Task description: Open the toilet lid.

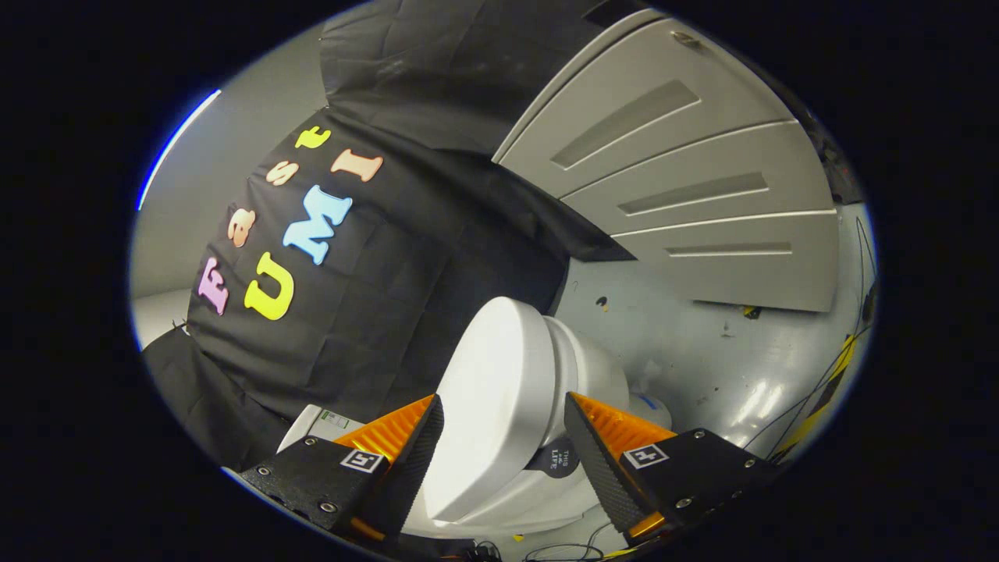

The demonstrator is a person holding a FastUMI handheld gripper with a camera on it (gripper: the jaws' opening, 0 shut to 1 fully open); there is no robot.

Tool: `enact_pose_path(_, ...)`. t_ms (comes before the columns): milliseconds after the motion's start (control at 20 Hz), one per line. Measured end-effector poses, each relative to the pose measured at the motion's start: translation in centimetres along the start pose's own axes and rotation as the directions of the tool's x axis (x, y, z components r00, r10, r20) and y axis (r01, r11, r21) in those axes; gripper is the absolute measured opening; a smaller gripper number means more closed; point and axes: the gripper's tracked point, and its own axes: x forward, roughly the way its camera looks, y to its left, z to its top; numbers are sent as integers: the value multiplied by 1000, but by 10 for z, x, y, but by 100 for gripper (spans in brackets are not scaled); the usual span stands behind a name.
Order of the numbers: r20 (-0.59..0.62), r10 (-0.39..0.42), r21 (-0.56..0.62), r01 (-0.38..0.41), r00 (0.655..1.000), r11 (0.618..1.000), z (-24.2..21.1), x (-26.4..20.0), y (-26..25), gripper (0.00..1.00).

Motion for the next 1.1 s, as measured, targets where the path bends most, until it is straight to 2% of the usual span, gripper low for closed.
enact_pose_path(450,-126,-98,54,106,987,993,-54,14,-34,95)
enact_pose_path(550,-148,-101,71,113,984,991,-63,15,-37,91)
enact_pose_path(600,-161,-108,79,121,981,989,-67,17,-40,84)
enact_pose_path(850,-171,-84,130,107,982,986,-72,20,-39,66)
enact_pose_path(950,-169,-75,147,101,983,984,-72,24,-38,53)
enact_pose_path(1100,-185,-67,150,96,980,984,-75,28,-35,45)
